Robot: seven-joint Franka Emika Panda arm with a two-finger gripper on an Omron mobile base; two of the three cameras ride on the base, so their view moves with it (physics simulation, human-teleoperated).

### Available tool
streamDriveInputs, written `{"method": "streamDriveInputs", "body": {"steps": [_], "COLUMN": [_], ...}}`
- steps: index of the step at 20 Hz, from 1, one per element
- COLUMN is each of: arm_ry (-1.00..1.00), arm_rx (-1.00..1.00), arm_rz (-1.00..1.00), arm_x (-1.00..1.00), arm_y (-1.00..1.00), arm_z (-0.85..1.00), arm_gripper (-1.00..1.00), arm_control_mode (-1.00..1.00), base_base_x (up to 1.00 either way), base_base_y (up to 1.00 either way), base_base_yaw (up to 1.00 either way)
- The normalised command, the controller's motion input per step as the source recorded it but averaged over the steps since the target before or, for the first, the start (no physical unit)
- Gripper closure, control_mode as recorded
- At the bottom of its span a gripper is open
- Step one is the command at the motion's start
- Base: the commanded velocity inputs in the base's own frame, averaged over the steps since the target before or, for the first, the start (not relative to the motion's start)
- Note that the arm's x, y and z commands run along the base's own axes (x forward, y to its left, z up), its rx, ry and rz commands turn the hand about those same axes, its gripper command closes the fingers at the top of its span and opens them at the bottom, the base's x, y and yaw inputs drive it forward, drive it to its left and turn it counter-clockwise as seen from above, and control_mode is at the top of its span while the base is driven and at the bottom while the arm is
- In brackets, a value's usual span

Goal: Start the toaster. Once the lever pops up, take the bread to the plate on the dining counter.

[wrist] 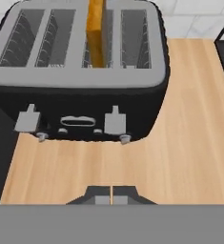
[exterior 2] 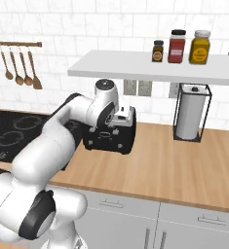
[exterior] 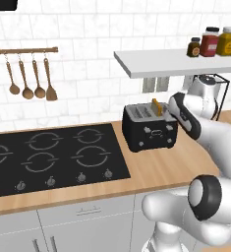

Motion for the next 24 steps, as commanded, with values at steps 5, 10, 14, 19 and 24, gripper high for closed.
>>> {"method": "streamDriveInputs", "body": {"steps": [5, 10, 14, 19, 24], "arm_ry": [0.0, 0.0, -0.01, -0.01, 0.0], "arm_rx": [0.0, 0.0, 0.0, 0.0, 0.0], "arm_rz": [0.0, 0.0, 0.0, 0.0, 0.0], "arm_x": [0.53, 0.39, 0.41, 0.47, 0.27], "arm_y": [0.0, 0.0, 0.0, -0.03, -0.13], "arm_z": [-0.5, -0.4, -0.42, -0.26, -0.38], "arm_gripper": [1.0, 1.0, 1.0, 1.0, 1.0], "arm_control_mode": [-1.0, -1.0, -1.0, -1.0, -1.0], "base_base_x": [0.0, 0.0, 0.0, 0.0, 0.0], "base_base_y": [0.0, 0.0, 0.0, 0.0, 0.0], "base_base_yaw": [0.0, 0.0, 0.0, 0.0, 0.0]}}
